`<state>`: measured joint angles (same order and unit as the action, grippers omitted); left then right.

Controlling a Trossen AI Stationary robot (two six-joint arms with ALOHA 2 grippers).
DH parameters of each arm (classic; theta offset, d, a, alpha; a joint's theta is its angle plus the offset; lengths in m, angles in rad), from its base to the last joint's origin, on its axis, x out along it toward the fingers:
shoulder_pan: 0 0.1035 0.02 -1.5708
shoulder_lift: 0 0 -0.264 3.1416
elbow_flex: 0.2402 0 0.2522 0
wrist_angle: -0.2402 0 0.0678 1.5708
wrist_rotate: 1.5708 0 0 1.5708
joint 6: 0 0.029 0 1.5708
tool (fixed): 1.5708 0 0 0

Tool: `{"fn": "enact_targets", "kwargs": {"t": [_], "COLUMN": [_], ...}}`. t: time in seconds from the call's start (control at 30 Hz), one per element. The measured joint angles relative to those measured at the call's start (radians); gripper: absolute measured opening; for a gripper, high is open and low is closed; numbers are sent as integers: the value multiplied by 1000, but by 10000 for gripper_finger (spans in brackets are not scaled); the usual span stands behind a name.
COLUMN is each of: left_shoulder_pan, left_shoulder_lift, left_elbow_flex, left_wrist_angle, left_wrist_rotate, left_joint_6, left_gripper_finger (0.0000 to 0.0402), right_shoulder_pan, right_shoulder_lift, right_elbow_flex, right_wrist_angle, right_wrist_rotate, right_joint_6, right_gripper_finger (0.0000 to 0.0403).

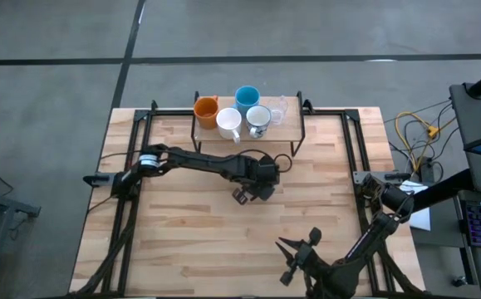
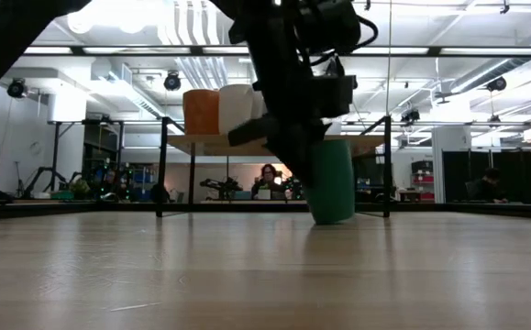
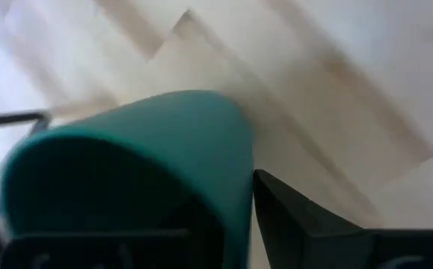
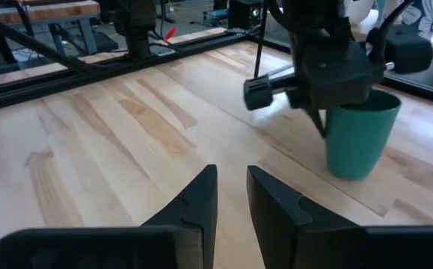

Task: Stack small to large cups/mugs on shelf
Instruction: Put the green mug on the shelf

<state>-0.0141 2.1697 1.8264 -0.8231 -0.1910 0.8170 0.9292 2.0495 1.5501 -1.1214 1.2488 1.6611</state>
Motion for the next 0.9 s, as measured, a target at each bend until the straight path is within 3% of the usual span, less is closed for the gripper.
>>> {"fn": "enact_targets", "kwargs": {"t": [0.1, 0.23, 0.43, 0.63, 0.9], "left_shoulder_pan": [-1, -3, -37, -65, -62], "left_shoulder_lift": [-7, -42, -94, -87, -88], "left_elbow_flex": [6, 23, 84, 266, 457], "left_wrist_angle": [3, 1, -20, -204, -239], "left_wrist_rotate": [-82, -102, -166, -208, -230], "left_joint_6": [1, 0, 1, 29, 41], "left_gripper_finger": [46, 7, 1, 1, 0], "right_shoulder_pan": [2, 2, 2, 2, 2], "right_shoulder_lift": [0, 0, 0, -1, -1], "right_elbow_flex": [0, 0, 0, 0, 0], "right_wrist_angle": [0, -6, -12, -27, -38], "right_wrist_rotate": [0, 0, 0, 1, 8], "right_joint_6": [0, 0, 12, 42, 41], "right_gripper_finger": [68, 68, 68, 68, 68]}}
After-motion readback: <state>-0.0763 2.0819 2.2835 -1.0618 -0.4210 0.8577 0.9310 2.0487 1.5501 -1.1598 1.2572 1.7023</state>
